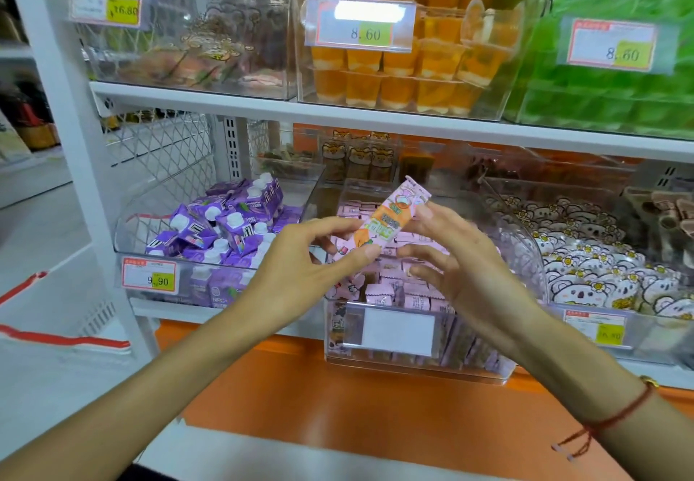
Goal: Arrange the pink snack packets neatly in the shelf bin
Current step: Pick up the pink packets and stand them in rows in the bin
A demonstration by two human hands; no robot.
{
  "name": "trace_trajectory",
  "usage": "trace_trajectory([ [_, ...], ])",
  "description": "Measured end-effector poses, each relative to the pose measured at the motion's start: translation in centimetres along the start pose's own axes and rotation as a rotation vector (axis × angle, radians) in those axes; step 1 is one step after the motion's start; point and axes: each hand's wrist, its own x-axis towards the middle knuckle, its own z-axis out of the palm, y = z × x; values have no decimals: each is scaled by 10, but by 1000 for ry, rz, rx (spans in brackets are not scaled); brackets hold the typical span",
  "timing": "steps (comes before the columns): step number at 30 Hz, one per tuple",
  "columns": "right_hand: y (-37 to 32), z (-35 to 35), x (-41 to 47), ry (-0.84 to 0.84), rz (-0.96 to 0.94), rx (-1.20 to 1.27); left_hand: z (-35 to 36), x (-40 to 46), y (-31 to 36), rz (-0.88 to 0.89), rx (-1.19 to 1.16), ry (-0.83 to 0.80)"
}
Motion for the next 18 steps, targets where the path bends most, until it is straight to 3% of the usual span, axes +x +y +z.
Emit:
trace_trajectory([
  [5, 4, -1, 2, 81, -25, 144, 1, -2, 3, -5, -125, -61],
  [8, 6, -4, 3, 50, -17, 157, -3, 0, 2, -172, -383, -13],
  [11, 14, -3, 3, 104, -101, -258, -8, 3, 1, -196, -522, 140],
  [14, 29, -7, 1, 114, -278, -872, -12, 5, 0, -58, -349, 270],
  [18, 40, -16, -4, -65, -374, -1211, -16, 4, -2, 79, -180, 261],
])
